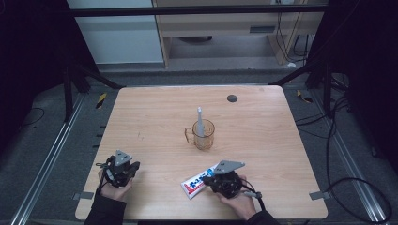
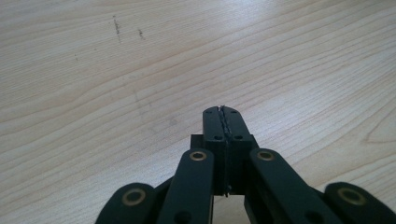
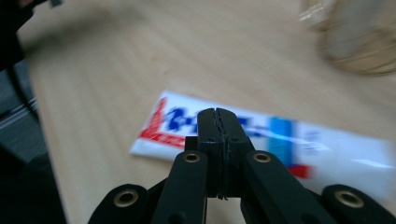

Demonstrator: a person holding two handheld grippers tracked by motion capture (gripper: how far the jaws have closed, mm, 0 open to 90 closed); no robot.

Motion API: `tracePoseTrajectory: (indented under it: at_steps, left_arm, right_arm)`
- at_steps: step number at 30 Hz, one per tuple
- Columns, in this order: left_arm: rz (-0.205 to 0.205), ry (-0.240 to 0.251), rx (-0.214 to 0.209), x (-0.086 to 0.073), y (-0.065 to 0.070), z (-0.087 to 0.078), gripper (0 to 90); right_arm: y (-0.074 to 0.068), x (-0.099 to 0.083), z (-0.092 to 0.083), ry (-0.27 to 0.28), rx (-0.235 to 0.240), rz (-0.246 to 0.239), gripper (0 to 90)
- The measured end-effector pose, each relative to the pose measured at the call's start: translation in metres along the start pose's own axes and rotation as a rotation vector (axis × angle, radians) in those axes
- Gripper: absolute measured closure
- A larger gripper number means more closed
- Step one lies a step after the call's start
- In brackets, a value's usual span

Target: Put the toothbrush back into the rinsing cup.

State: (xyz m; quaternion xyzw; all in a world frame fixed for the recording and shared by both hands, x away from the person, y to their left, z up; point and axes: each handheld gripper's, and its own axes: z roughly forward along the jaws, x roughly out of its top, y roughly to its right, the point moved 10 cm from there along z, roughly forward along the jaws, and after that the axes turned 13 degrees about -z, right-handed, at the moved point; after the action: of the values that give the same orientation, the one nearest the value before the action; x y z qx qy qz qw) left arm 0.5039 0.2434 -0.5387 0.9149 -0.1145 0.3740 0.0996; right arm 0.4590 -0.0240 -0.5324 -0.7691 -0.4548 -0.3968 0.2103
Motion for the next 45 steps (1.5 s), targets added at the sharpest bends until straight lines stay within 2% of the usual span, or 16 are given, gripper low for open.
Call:
tracePoseTrajectory:
  at_steps: [4,7,9,13,21,23,26,31,45]
  left_arm:
    - [0.003,-0.008,0.001,0.0,0.0,0.002,89.8]
    - [0.005,-0.012,0.004,0.0,0.0,0.003,89.8]
    - [0.006,-0.013,0.004,0.0,-0.001,0.002,89.7]
    - [0.006,-0.014,0.006,0.0,-0.002,0.003,89.8]
    - [0.008,-0.019,0.008,0.0,-0.003,0.004,89.8]
    - [0.008,-0.019,0.007,0.0,-0.003,0.004,89.7]
    - [0.01,-0.02,0.005,0.0,-0.003,0.004,89.8]
    - [0.012,-0.017,0.006,0.0,-0.004,0.003,89.8]
    - [0.015,-0.02,0.004,-0.001,-0.004,0.002,89.8]
  right_arm:
    - [0.038,0.006,-0.016,0.038,-0.078,0.058,89.7]
    - [0.063,0.003,-0.017,0.028,-0.125,0.084,89.9]
    - [0.076,0.0,-0.014,0.018,-0.142,0.094,89.9]
    - [0.088,-0.005,-0.005,-0.012,-0.142,0.111,90.0]
    - [0.087,-0.013,0.009,-0.063,-0.122,0.09,90.0]
    - [0.087,-0.014,0.01,-0.062,-0.117,0.081,90.0]
    - [0.084,-0.013,0.008,-0.064,-0.104,0.082,90.0]
    - [0.08,-0.015,0.006,-0.082,-0.104,0.05,90.0]
    - [0.067,-0.021,-0.01,-0.092,-0.076,0.045,90.0]
